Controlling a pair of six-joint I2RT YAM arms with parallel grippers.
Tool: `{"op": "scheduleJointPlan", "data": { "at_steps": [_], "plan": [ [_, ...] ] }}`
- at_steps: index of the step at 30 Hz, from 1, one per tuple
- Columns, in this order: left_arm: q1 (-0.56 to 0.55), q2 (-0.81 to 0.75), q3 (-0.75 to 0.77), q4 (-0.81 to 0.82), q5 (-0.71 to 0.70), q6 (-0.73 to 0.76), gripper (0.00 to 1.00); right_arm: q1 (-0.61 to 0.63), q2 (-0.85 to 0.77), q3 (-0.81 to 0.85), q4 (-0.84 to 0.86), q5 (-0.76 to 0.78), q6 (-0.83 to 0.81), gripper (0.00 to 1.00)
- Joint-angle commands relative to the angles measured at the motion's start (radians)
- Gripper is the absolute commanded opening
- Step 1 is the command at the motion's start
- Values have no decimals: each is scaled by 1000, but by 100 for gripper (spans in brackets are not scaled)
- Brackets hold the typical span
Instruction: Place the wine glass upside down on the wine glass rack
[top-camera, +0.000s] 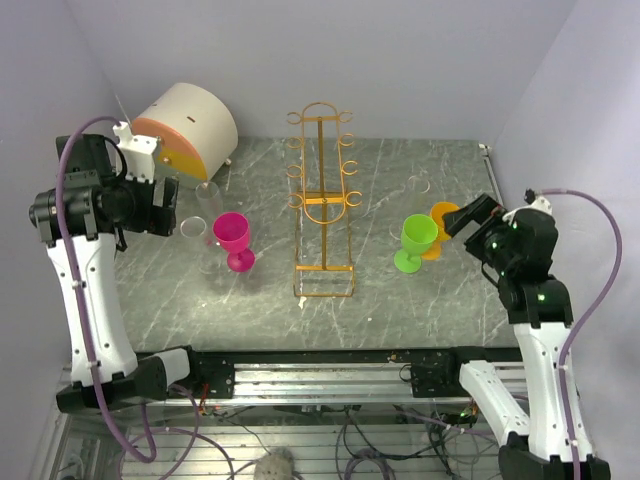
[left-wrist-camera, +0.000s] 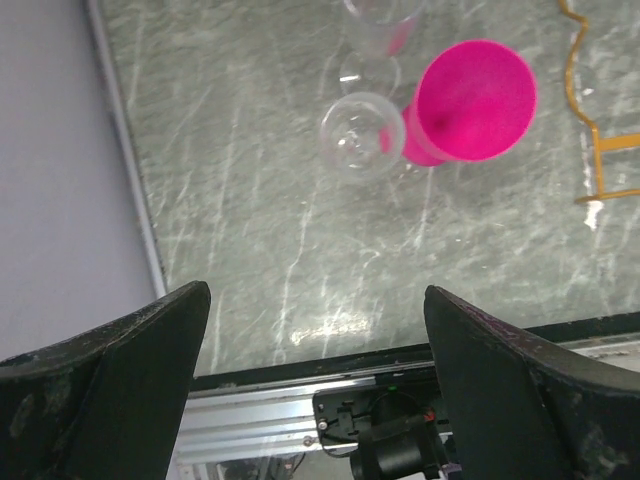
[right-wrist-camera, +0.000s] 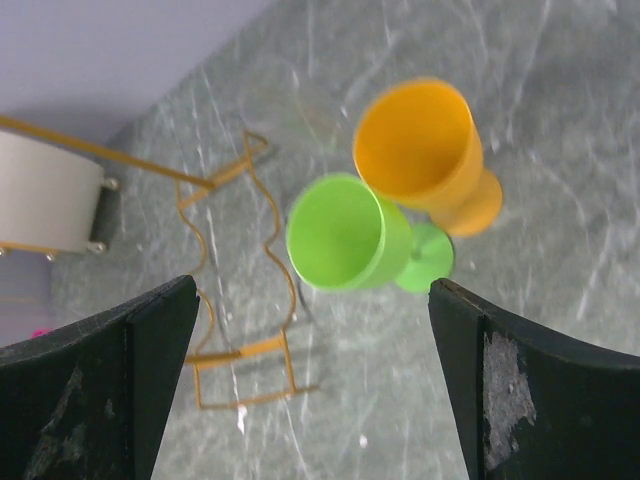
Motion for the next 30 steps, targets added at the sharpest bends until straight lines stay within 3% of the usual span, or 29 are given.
{"op": "scheduleJointPlan", "data": {
  "at_steps": [1,5,9,12,15,19,22,25,28,30],
  "plan": [
    [-5,34,39,18,171,26,99,5,48,66,191,33,-34,100],
    [-60,31,9,24,176,32,100,4,110,94,229,54,-45,100],
    [-169,33,-29,68,53,-15,100,5,185,142,211,63,-38,100],
    [-204,62,-39,104,-75,-47,100,5,176,145,250,-5,-50,100],
    [-204,115,-11,78,-104,-42,98,5,121,106,356,-85,-64,100],
    [-204,106,-54,61,-97,-7,86,6,101,101,362,-96,-84,100],
    [-204,96,-102,78,-159,16,76,8,90,88,363,-90,-99,100],
    [-205,96,-145,140,-255,-3,60,9,79,59,396,-118,-97,100],
    [-204,121,-169,174,-279,-13,58,9,90,49,397,-113,-94,100],
    [-205,138,-186,199,-302,-22,50,8,95,50,393,-110,-94,100]
  ]
}}
